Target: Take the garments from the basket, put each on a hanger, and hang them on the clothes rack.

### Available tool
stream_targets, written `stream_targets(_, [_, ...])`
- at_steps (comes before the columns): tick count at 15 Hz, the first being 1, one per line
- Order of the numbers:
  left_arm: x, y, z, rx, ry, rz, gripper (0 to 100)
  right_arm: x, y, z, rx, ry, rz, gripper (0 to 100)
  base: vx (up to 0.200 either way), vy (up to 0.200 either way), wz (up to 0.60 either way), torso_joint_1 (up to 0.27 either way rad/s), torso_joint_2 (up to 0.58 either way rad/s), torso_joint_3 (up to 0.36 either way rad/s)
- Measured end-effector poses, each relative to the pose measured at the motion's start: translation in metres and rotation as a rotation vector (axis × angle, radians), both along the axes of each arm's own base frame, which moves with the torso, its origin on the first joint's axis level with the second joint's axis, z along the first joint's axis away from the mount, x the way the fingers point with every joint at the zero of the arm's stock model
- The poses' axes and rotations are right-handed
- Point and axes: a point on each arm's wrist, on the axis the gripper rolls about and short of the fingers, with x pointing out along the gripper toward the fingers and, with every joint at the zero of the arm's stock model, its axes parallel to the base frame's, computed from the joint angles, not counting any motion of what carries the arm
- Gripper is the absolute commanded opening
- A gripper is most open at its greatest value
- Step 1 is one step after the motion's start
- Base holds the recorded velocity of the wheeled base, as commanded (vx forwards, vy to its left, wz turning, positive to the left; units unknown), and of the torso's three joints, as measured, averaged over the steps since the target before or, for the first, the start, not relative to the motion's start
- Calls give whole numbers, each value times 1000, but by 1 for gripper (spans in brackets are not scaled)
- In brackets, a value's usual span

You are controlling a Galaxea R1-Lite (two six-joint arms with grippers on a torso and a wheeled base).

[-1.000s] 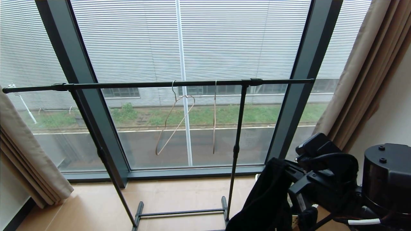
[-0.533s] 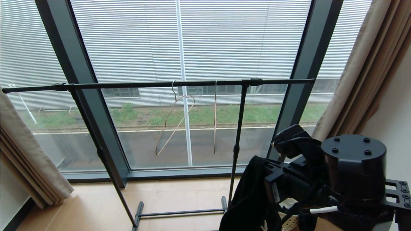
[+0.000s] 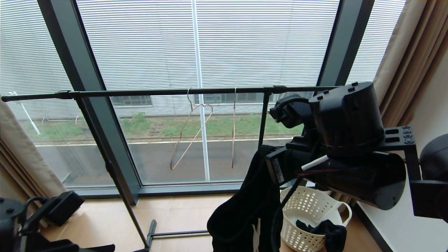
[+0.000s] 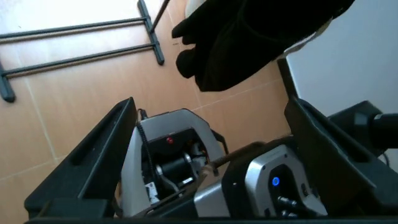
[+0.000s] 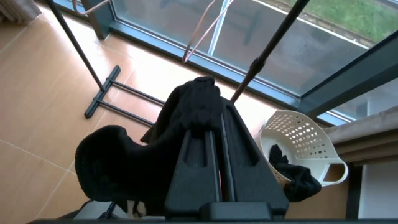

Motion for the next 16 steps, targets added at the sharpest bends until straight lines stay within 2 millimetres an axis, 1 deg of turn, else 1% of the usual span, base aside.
stream_targets(3, [29,-28,-2,-60,101,3,100,4,15,2,3,2,25,0,0,0,0,0,0,0])
stream_targets(5, [46,-50,-8,-96,169,13,100,4,19,1,1,6,36,0,0,0,0,0,0,0])
stream_targets(8, [75,-76,-19,-84,219,39,100,-2,25,3,9,1,62,0,0,0,0,0,0,0])
stream_targets(11, [93,-91,-34,-38,243,64,100,-8,26,7,21,-6,78,0,0,0,0,0,0,0])
stream_targets(16, [108,-101,-60,66,274,125,100,-24,22,21,56,-32,113,0,0,0,0,0,0,0])
